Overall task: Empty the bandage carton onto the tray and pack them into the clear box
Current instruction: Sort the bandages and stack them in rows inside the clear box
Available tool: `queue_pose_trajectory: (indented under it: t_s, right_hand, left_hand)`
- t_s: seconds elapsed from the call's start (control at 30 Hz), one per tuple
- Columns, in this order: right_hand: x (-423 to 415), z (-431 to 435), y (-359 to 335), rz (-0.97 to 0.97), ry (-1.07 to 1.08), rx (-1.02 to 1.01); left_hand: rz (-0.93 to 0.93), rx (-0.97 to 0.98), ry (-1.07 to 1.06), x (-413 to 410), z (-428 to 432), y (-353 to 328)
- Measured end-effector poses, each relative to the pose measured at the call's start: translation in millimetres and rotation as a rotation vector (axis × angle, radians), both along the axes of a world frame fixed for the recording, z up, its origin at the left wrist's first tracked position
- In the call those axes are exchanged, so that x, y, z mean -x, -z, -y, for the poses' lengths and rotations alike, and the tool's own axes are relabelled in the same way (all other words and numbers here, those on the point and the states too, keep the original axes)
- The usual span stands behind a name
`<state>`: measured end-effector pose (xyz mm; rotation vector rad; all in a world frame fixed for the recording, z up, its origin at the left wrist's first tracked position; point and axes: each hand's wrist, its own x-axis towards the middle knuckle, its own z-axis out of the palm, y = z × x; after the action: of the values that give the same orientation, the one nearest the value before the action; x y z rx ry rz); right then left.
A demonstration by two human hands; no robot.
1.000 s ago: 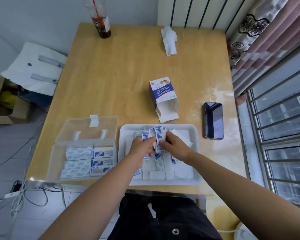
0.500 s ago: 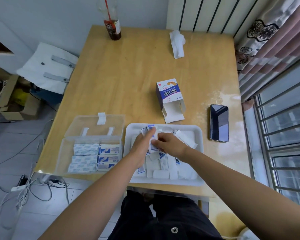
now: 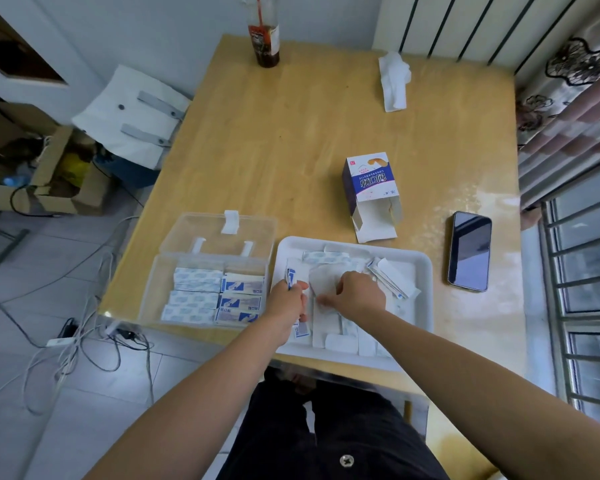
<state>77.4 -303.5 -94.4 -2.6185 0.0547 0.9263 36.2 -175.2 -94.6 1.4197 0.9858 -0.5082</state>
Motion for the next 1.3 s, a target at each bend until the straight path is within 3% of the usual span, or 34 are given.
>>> queue_pose_trajectory:
  t_s: [0.17, 0.37, 0.53, 0.6, 0.8, 0.87, 0.97, 1.07, 1.2, 1.3]
  right_hand:
    - [-1, -1, 3, 0.011, 0.005, -0.259]
    - [3, 2, -1, 0.102, -0.081, -0.482]
    - [-1, 11, -5, -0.058, 0.198, -0.772]
    - [-4, 14, -4, -0.063, 0.319, -0.791]
    - [-13, 17, -8, -0.173, 0.618, -0.896]
    - [-11, 13, -10, -0.217, 0.613, -0.949]
    - [-5, 2, -15, -0.253, 0.460, -0.995]
    - [-7, -1, -15, -0.155, 0.421, -0.914]
    - [-8, 7, 0, 0.038, 0.245, -0.324]
    - [0, 7, 8, 0.051, 0.046, -0.066]
  left_hand:
    - [-0.043, 0.026, 0.010, 1, -5, 2]
    - [0.093, -0.021, 0.052, -10, 4, -1]
    - [0.100, -0.083, 0.008, -17, 4, 5]
    - [0.095, -0.057, -0.006, -18, 3, 5]
    - [0.072, 0.291, -0.202, -21, 5, -2]
    - [0.069, 0.345, -0.209, -22, 7, -7]
    - [0.072, 0.264, -0.139, -23, 14, -9]
    - [0.075, 0.056, -0.087, -22, 11, -3]
    - [0.073, 0.027, -0.144, -17, -2, 8]
    - [0.041, 0.095, -0.168, -13, -4, 10]
